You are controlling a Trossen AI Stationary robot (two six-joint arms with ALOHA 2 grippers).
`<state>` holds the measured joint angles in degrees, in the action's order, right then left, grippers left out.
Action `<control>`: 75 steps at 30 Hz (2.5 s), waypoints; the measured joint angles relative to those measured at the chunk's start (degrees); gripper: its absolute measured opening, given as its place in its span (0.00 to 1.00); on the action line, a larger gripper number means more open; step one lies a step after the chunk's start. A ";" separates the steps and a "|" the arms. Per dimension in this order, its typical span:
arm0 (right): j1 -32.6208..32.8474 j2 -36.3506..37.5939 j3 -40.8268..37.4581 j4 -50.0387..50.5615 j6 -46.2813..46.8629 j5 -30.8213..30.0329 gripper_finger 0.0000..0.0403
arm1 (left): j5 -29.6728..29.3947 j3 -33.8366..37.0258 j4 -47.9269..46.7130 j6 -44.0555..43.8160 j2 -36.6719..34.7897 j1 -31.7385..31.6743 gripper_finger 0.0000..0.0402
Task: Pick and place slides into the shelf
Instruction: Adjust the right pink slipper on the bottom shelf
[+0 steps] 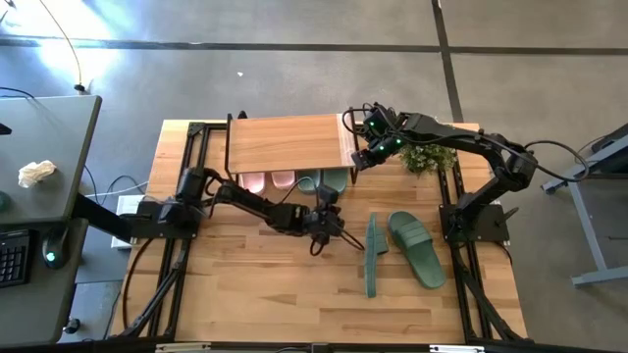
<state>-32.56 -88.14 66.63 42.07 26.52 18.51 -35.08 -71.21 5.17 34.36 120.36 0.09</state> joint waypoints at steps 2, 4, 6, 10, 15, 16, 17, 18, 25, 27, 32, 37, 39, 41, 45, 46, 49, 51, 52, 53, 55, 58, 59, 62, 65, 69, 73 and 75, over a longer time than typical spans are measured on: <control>0.00 0.00 0.00 0.02 0.00 -0.06 0.00 | -0.25 -0.61 -1.73 0.36 0.28 -0.14 0.00; 0.00 0.00 0.00 -0.03 0.00 -0.09 0.00 | -0.85 -1.53 -1.33 0.35 1.03 -0.52 0.00; 0.00 0.00 0.00 -0.07 0.00 -0.09 0.00 | -1.28 -1.52 -2.56 0.33 1.12 -0.99 0.00; 0.00 0.00 0.00 -0.15 0.00 -0.09 0.00 | -1.39 -1.64 -2.51 -0.09 1.76 -2.14 0.00; 0.00 0.00 0.00 -0.14 -0.04 -0.09 0.00 | -1.37 -1.62 -2.69 -0.12 1.79 -3.22 0.00; 0.00 0.00 0.00 -0.16 -0.07 -0.09 0.00 | -1.39 -1.62 -2.81 -0.12 1.79 -3.27 0.00; 0.00 0.00 0.00 -0.16 -0.16 -0.09 0.00 | -1.37 -1.62 -2.80 -0.12 1.79 -3.61 0.00; 0.00 0.00 0.00 -0.16 -0.21 -0.09 0.00 | -1.39 -1.62 -2.71 -0.12 1.79 -3.88 0.00; 0.00 0.00 0.00 -0.17 -0.63 -0.07 0.00 | -0.54 -1.62 -2.66 -0.12 1.79 -6.27 0.00; -0.01 0.00 0.00 -0.17 -0.66 -0.07 0.00 | 0.17 -1.62 -2.62 -0.13 1.79 -6.87 0.00; -0.01 0.00 0.00 -0.18 -0.87 -0.08 0.00 | 0.24 -1.62 -2.12 1.18 1.79 -7.14 0.00; 0.00 0.00 0.00 -0.16 -0.96 -0.07 0.00 | 1.41 -1.60 -1.50 3.78 1.77 -5.58 0.00; -0.02 0.00 0.00 -0.16 -1.06 -0.07 0.00 | 3.48 -1.60 -1.93 3.91 1.77 -4.96 0.00; 0.00 0.00 0.00 -0.16 -1.07 -0.07 0.00 | 3.69 -1.60 -1.70 4.02 1.77 -3.92 0.00; 0.00 0.00 0.00 -0.27 -1.32 -0.09 0.00 | 3.48 -1.62 -1.09 5.14 1.77 -3.17 0.00; -0.02 0.00 0.00 -0.31 -1.49 -0.08 0.00 | 3.93 -1.61 -1.43 4.94 1.77 -3.32 0.00; 0.00 0.00 0.00 -0.31 -1.53 -0.08 0.00 | 3.66 -1.83 -1.70 3.57 2.91 -4.41 0.00; -0.02 0.00 0.00 -0.35 -1.72 -0.07 0.00 | 3.61 -1.80 -1.92 3.09 2.91 -4.87 0.00; -0.02 0.00 0.00 -0.34 -1.73 -0.07 0.00 | 3.79 -1.78 -1.92 2.74 2.91 -5.15 0.00; 0.00 0.00 0.00 -0.35 -1.73 -0.07 0.00 | 4.05 -1.78 -1.94 2.66 2.93 -5.45 0.00; -0.01 0.00 0.00 -0.36 -1.70 -0.07 0.00 | 3.99 -1.75 -1.99 2.26 2.93 -5.82 0.00; -0.02 0.00 0.00 -0.40 -1.73 -0.09 0.00 | 3.61 -1.75 -1.96 2.28 2.97 -6.53 0.00; 0.00 0.00 0.00 -0.42 -1.73 -0.07 0.00 | 3.71 -1.75 -1.96 2.15 2.97 -6.75 0.00; -0.01 0.00 0.00 -0.42 -1.72 -0.07 0.00 | 3.78 -1.73 -2.04 1.26 3.01 -7.14 0.00; -0.02 0.00 0.00 -0.41 -1.95 -0.07 0.00 | 2.86 -1.69 -1.71 1.19 3.06 -7.18 0.00; 0.00 0.00 0.00 -0.42 -1.95 -0.07 0.00 | 2.49 -1.65 -1.02 1.36 3.12 -7.20 0.00; -0.01 0.00 0.00 -0.44 -1.95 -0.08 0.00 | 2.48 -1.62 -0.32 1.56 3.19 -7.23 0.00; -0.01 0.00 0.00 -0.51 -2.13 -0.07 0.00 | 2.43 -1.58 0.31 1.71 3.23 -7.47 0.00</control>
<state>-32.57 -88.14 66.63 41.56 24.39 18.43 -32.64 -72.79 5.48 36.07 123.58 -7.38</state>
